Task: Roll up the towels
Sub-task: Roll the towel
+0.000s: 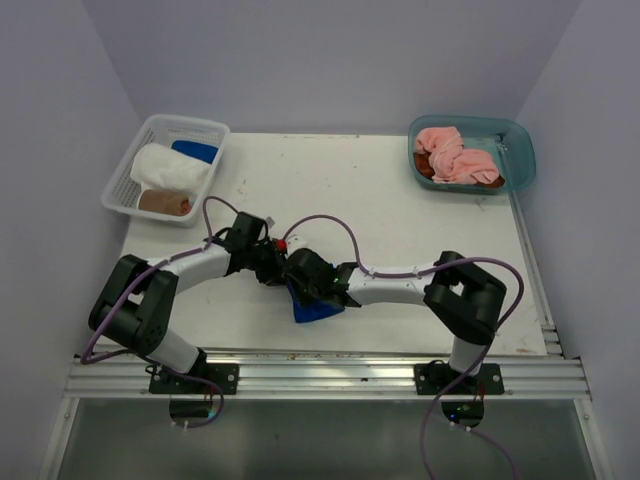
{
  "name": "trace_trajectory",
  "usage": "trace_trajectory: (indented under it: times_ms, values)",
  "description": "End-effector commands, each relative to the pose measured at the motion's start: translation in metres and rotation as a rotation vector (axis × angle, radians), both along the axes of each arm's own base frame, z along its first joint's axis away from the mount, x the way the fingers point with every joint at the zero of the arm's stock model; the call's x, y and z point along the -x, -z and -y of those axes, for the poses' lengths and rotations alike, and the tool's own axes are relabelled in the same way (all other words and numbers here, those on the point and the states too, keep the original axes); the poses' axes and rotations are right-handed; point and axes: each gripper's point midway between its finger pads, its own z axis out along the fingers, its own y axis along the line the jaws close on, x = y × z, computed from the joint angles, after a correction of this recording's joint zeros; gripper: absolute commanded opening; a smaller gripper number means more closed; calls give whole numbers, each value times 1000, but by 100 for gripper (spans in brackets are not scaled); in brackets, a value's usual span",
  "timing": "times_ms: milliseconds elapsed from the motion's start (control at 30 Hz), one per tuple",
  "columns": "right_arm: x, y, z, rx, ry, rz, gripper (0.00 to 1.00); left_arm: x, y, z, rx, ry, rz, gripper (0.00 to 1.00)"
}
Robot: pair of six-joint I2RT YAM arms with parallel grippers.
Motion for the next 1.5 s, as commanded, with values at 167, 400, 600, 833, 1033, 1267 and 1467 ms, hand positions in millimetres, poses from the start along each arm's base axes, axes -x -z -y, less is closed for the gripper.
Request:
trace_trajectory:
  times_ms: [167, 400, 600, 833, 1033, 1267, 1467]
  values:
    - [-16, -35, -1, -347, 70, -112, 0, -5, -23, 6, 48, 6, 46, 54]
    - [-9, -45, 3, -501, 54, -200, 0, -8, -35, 6, 67, 6, 84, 56]
    - [-3, -45, 5, -608, 66, -262, 0, -7, -41, 8, 85, 8, 101, 47]
    - [0, -31, 9, -710, 83, -340, 0, -4, -37, 11, 98, 29, 90, 62]
    - [0, -17, 13, -715, 112, -363, 0, 1, -21, 8, 69, 45, 67, 75]
    - [0, -16, 14, -708, 113, -364, 0, 8, -3, 12, 72, 64, 20, 67]
    - [-1, -15, 13, -702, 115, -368, 0, 4, 1, 15, 76, 56, 16, 51]
